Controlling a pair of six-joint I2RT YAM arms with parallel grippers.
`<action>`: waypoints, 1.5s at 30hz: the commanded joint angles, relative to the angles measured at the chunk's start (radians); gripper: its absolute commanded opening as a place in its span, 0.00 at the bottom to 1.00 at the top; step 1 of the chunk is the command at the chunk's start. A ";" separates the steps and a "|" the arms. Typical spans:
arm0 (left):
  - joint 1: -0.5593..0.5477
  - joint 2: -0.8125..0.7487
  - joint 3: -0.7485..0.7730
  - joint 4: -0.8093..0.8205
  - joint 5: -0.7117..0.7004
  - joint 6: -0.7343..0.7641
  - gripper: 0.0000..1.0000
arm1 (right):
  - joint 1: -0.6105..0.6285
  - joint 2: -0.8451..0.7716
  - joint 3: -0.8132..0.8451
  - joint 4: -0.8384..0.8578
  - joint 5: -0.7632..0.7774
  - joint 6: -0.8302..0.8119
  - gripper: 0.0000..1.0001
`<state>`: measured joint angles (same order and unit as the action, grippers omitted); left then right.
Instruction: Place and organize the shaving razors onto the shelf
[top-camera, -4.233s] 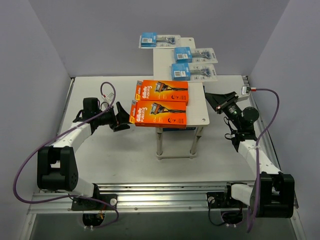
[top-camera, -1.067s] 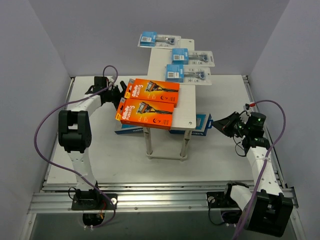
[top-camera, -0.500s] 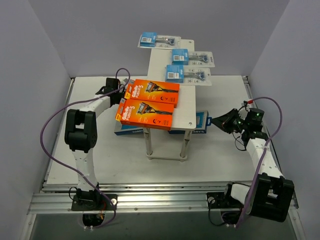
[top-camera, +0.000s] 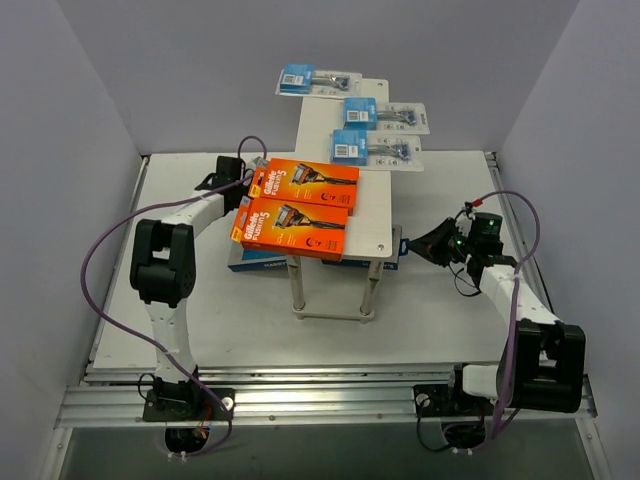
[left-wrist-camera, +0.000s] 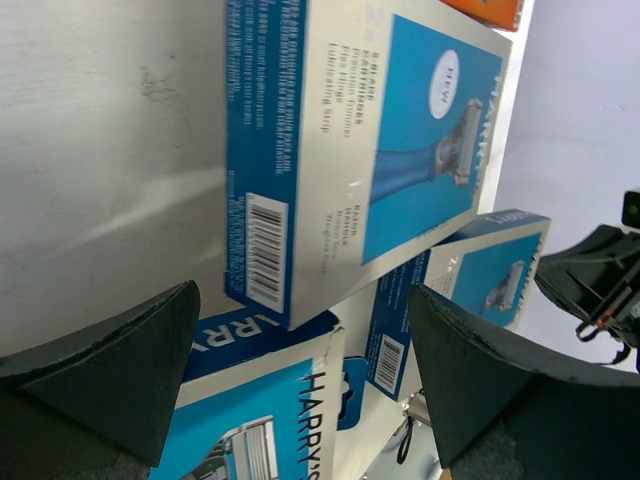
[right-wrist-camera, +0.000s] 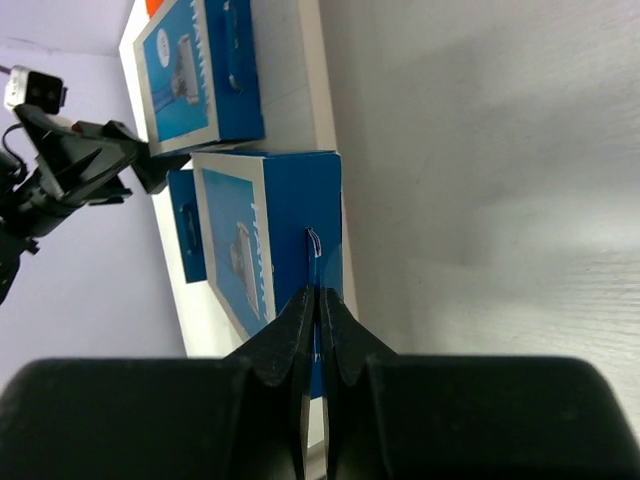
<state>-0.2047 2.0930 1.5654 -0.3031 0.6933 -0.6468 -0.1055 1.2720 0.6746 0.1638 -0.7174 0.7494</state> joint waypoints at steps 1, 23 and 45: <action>-0.013 -0.067 0.001 0.062 0.049 0.004 0.94 | -0.002 0.015 0.056 0.040 0.036 -0.027 0.00; -0.053 -0.088 -0.030 0.139 0.115 -0.020 0.94 | 0.043 0.199 0.106 0.181 0.041 -0.002 0.00; -0.062 -0.076 -0.028 0.133 0.137 -0.011 0.94 | 0.099 0.233 0.135 0.184 0.094 0.008 0.06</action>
<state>-0.2611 2.0678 1.5337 -0.2119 0.7902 -0.6693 -0.0113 1.5352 0.7616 0.3393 -0.6495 0.7624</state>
